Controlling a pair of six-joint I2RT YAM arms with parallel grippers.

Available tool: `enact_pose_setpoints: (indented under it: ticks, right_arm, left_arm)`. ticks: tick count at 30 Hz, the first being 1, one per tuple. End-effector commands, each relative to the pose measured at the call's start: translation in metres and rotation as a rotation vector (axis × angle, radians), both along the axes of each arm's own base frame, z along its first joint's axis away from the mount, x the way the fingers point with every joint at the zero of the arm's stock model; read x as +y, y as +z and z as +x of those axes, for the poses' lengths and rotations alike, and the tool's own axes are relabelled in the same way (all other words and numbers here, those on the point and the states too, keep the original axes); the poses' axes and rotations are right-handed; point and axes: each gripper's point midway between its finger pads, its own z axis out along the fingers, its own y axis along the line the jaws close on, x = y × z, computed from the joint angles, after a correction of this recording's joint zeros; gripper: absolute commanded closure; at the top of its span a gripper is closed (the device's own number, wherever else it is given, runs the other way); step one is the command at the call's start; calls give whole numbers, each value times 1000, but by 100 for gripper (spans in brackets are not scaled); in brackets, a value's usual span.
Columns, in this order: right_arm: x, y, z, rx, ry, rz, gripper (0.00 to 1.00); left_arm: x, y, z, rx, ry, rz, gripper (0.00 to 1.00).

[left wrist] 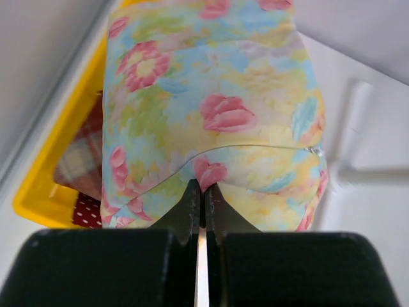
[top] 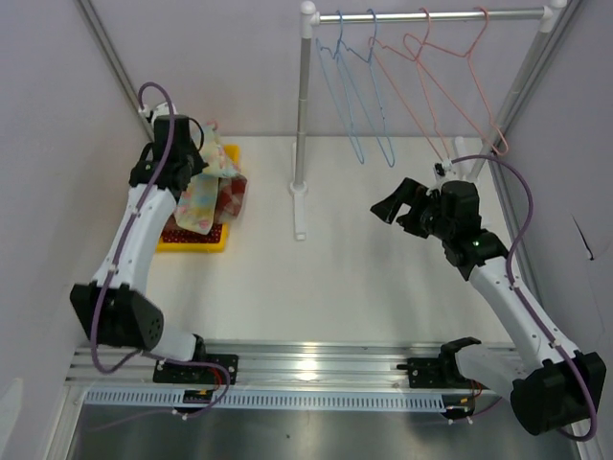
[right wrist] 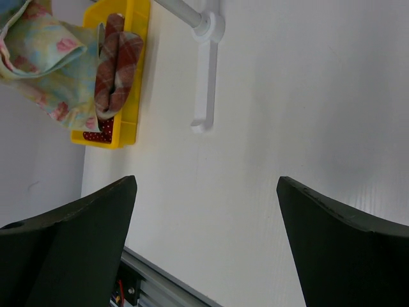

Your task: Place the skirt on the hanger

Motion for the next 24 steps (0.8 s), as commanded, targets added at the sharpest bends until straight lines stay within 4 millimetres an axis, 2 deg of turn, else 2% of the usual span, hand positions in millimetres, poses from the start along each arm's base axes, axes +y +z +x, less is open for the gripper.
enact_pose_setpoints:
  ticks: [1, 3, 4, 5, 6, 7, 8, 9, 10, 11, 12, 13, 14, 15, 16, 18, 19, 21, 24]
  right_arm:
    - [-2, 40, 0, -100, -1, -4, 1]
    - [-5, 42, -2, -100, -7, -15, 1]
    - [-6, 42, -3, -100, -10, -20, 1]
    - [-7, 41, -4, -93, -8, -26, 1]
    - [-7, 41, -6, -95, -8, -26, 1]
    - [-7, 39, -8, -88, -5, -30, 0]
    - [-8, 35, -10, -74, -7, -33, 0]
    - [-8, 29, -12, -62, -6, -35, 1]
    - [-8, 24, -14, -50, -3, -39, 1]
    - [-6, 19, -16, -43, 2, -42, 1]
    - [-7, 6, -19, -14, 2, -48, 1]
    - [-6, -2, -21, 0, 3, -53, 1]
    - [-4, -8, -24, 10, 8, -58, 1]
    - [-3, -27, -28, 48, 12, -70, 1]
    - [-2, -36, -30, 65, 16, -79, 1]
    - [2, -54, -36, 97, 26, -99, 1]
    - [3, -69, -42, 128, 32, -110, 1]
    - [12, -84, -49, 145, 51, -126, 1]
    - [28, -110, -60, 181, 92, -146, 2]
  left_arm:
    - [-41, 24, -43, -77, -113, -56, 100]
    - [-61, 32, -59, -112, -156, -101, 100]
    - [-83, 35, -76, -134, -224, -127, 100]
    - [-95, 22, -86, -116, -240, -162, 100]
    - [-109, 24, -94, -138, -273, -190, 100]
    - [-133, 6, -109, -103, -339, -207, 100]
    - [-142, -5, -124, -99, -337, -258, 100]
    - [-153, -30, -136, -62, -359, -279, 100]
    - [-179, -31, -146, -88, -428, -324, 100]
    - [-191, -37, -152, -90, -424, -384, 100]
    - [-199, -81, -166, -14, -439, -382, 100]
    - [-223, -86, -174, -18, -502, -414, 100]
    - [-235, -99, -180, 15, -519, -439, 100]
    - [-241, -136, -188, 106, -521, -402, 100]
    - [-253, -148, -199, 142, -552, -385, 100]
    - [-264, -172, -207, 196, -562, -368, 100]
    - [-269, -181, -215, 216, -581, -368, 100]
    - [-276, -191, -221, 234, -596, -385, 100]
    - [-274, -204, -229, 270, -593, -374, 100]
